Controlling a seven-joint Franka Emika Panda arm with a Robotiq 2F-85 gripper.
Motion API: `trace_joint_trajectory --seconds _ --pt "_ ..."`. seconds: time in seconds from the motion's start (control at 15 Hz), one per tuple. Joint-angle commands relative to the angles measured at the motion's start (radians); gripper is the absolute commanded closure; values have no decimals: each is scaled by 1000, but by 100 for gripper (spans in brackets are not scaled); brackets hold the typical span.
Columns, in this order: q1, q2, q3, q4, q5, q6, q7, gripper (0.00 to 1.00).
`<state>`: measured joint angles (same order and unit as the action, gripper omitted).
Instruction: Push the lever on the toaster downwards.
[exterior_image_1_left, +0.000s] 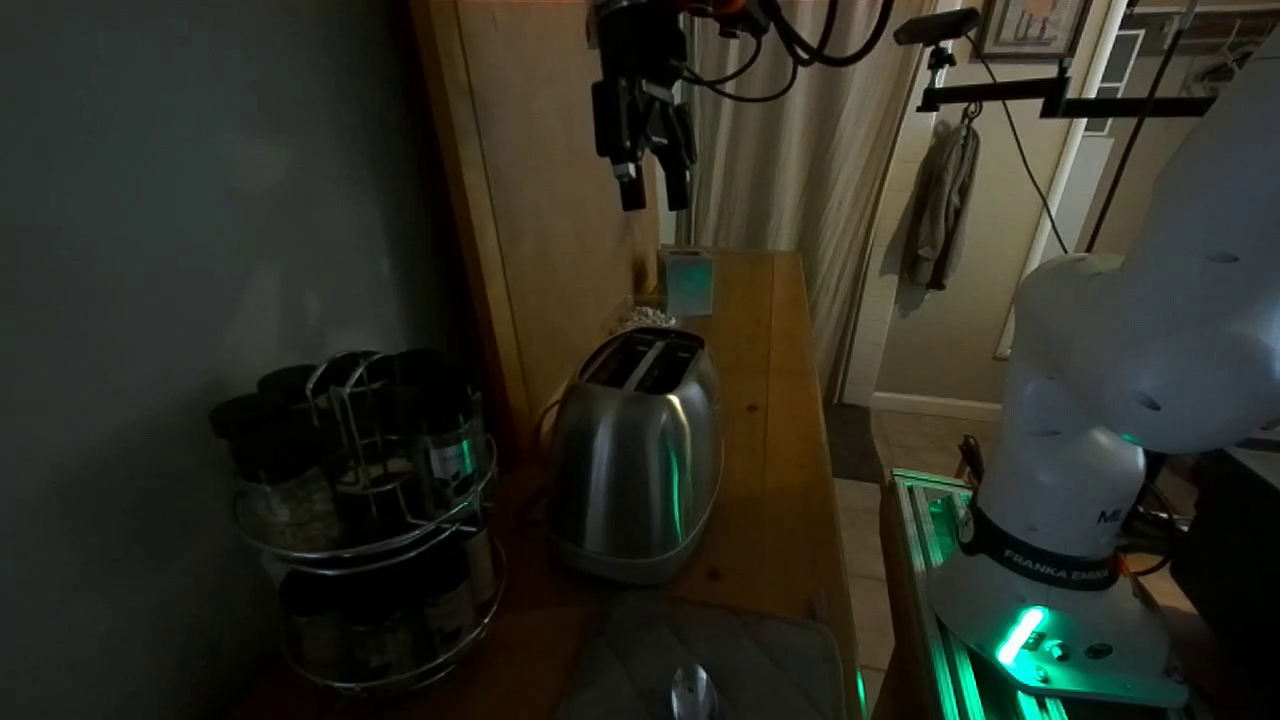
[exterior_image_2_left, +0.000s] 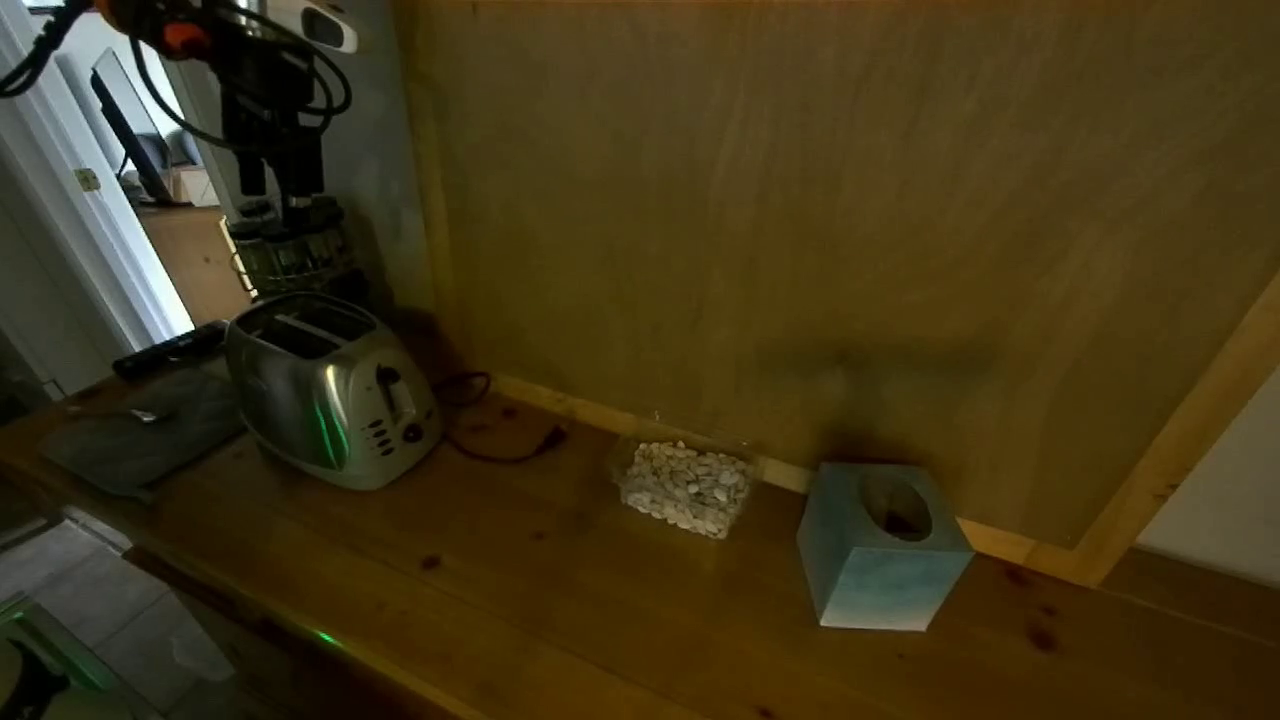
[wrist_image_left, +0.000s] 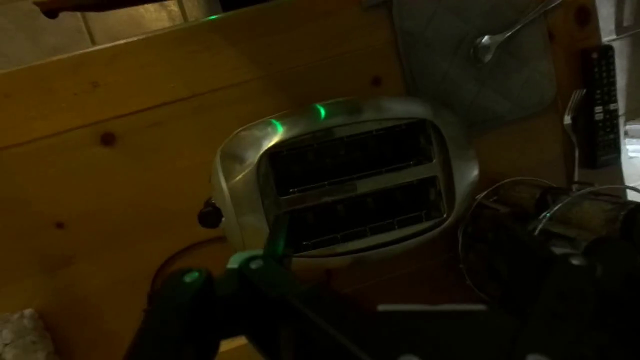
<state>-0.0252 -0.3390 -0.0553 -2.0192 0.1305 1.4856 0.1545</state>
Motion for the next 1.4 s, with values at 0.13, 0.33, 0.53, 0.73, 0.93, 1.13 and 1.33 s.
trace_joint_trajectory --seconds 0.13,0.33,0.53,0.73,0.93,1.13,1.33 --pt "-96 -6 -68 11 -149 -14 -88 0" --pt "-112 -3 -122 -7 -143 -57 -213 0" --pt "-111 -15 -157 -55 -140 -87 -342 0" --pt "-106 -39 -167 -114 -159 -30 -447 0" --pt "-102 -68 -165 -190 -154 78 -512 0" --pt "-105 -32 -165 -166 -136 85 -495 0" --pt "-104 -43 -165 -190 -136 110 -503 0"
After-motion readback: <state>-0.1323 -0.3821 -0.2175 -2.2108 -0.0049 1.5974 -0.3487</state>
